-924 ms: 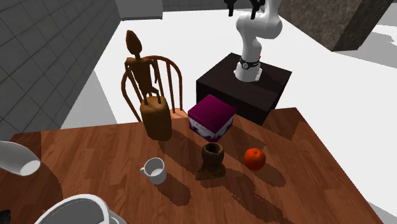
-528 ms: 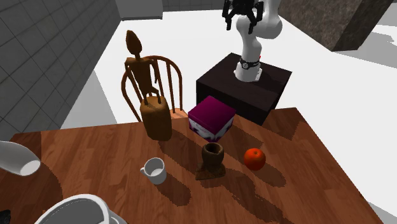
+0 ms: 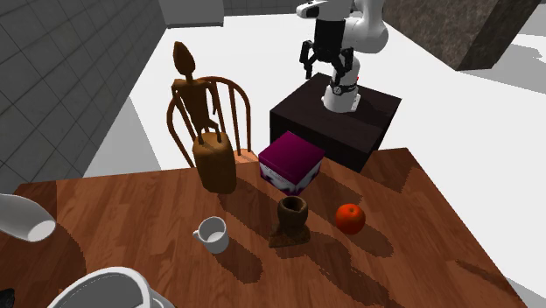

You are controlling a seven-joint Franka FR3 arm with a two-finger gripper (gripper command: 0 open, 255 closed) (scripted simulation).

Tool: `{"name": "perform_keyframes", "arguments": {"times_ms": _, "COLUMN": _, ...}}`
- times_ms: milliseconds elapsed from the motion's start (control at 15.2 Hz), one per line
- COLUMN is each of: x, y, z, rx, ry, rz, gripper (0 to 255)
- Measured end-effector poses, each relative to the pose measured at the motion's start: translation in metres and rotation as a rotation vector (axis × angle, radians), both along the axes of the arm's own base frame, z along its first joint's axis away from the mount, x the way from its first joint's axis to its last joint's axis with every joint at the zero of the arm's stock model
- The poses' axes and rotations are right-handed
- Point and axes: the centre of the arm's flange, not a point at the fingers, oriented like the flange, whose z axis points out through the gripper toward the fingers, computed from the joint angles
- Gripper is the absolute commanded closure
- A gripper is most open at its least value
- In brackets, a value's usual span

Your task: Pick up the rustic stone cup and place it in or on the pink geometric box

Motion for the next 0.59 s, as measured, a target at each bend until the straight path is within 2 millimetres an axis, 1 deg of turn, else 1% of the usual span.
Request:
{"name": "perform_keyframes", "arguments": {"times_ms": 396, "x": 0.038, "y": 0.021, "z": -0.061, "rx": 0.008, "ry": -0.014, "rz": -0.005, "gripper": 0}}
{"name": "perform_keyframes", "arguments": {"times_ms": 594, "x": 0.064, "y": 0.030, "z": -0.093, "rx": 0.012, "ry": -0.020, "rz": -0.007, "gripper": 0}}
